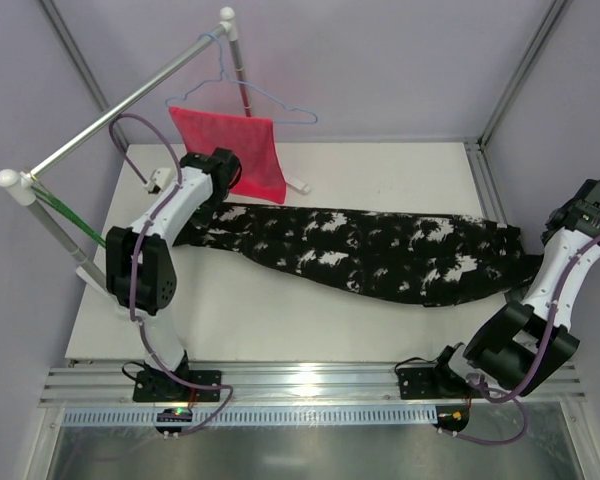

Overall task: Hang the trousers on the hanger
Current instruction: Fold the trousers

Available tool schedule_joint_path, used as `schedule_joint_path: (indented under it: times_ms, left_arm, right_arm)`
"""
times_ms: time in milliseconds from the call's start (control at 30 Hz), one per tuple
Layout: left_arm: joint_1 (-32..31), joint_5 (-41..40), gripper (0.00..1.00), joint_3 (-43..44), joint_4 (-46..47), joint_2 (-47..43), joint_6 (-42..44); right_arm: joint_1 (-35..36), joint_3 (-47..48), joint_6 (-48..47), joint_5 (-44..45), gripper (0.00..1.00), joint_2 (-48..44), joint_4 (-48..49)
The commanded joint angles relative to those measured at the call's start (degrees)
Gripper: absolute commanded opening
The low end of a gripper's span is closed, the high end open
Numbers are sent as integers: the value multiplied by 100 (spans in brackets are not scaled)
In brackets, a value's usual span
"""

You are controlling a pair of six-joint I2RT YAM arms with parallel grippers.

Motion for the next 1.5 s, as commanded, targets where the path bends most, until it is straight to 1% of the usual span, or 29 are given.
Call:
schedule_joint_path:
  times_ms: [0, 200, 367, 567, 733, 800, 1033, 1167, 1233, 1367, 1467]
  left_arm:
    - [75, -375, 0, 507, -221, 175, -164]
    - [286, -296, 0, 745, -177, 395, -208]
    - [295, -155, 1, 929, -115, 676, -67]
    - [269, 293, 0, 1017, 8, 922, 144]
    - [269, 337, 0, 930, -63, 1011, 91]
    - [365, 381, 0, 973, 16, 1090, 143]
    - [770, 513, 0, 1728, -353, 1512, 188]
    - [831, 434, 1, 2045, -282, 1608, 188]
    - [831, 390, 1, 2308, -291, 1748, 205]
    - [858, 320, 0, 2984, -361, 2109, 477]
    - [866, 214, 1, 3153, -344, 2311, 565]
  right_arm:
    - [8, 270, 70, 228, 4, 51, 503]
    - [8, 454, 131, 387, 4, 298, 433]
    - [8, 358, 184, 89, 4, 184, 713]
    - [8, 226, 193, -148, 4, 131, 942]
    - [43, 120, 211, -298, 4, 157, 1056]
    - [52, 129, 193, -263, 4, 175, 1074]
    - [52, 542, 272, 141, 4, 429, 670]
    - [52, 472, 368, 27, 4, 386, 880]
    - [52, 437, 421, -252, 4, 394, 1021]
    - [70, 270, 588, -588, 4, 386, 1504]
    - [122, 94, 702, -702, 4, 412, 1846]
